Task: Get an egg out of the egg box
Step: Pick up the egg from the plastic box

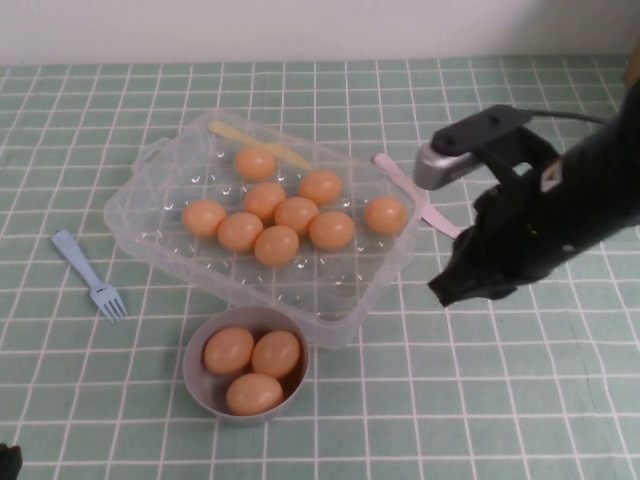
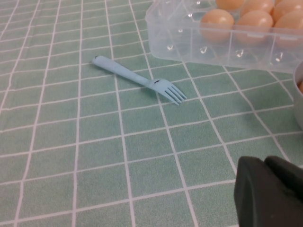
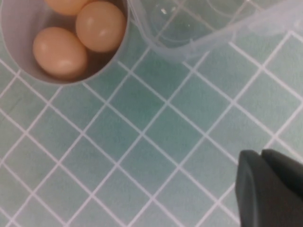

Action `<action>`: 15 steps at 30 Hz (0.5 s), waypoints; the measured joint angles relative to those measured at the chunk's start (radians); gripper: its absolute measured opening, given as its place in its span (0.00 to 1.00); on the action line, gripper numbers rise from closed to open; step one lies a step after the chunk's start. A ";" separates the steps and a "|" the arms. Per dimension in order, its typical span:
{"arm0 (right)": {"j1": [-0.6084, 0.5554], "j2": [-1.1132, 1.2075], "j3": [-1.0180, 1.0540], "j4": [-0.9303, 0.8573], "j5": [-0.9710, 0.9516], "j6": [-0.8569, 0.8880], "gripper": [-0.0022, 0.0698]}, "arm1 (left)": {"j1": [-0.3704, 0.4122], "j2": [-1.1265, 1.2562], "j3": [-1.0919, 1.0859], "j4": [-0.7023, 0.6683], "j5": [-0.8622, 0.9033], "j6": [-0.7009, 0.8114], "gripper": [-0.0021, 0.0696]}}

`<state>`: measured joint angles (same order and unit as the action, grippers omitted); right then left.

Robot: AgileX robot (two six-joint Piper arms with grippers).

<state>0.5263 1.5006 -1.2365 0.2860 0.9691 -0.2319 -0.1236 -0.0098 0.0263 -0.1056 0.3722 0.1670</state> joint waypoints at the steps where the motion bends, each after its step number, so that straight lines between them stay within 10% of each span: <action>1: 0.018 0.031 -0.038 -0.017 0.005 -0.002 0.01 | 0.000 0.000 0.000 0.000 0.000 0.000 0.02; 15: 0.077 0.381 -0.408 -0.054 0.085 -0.286 0.17 | 0.000 0.000 0.000 0.000 0.000 0.000 0.02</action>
<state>0.6037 1.8818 -1.6441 0.2317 1.0542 -0.5174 -0.1236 -0.0098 0.0263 -0.1056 0.3722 0.1670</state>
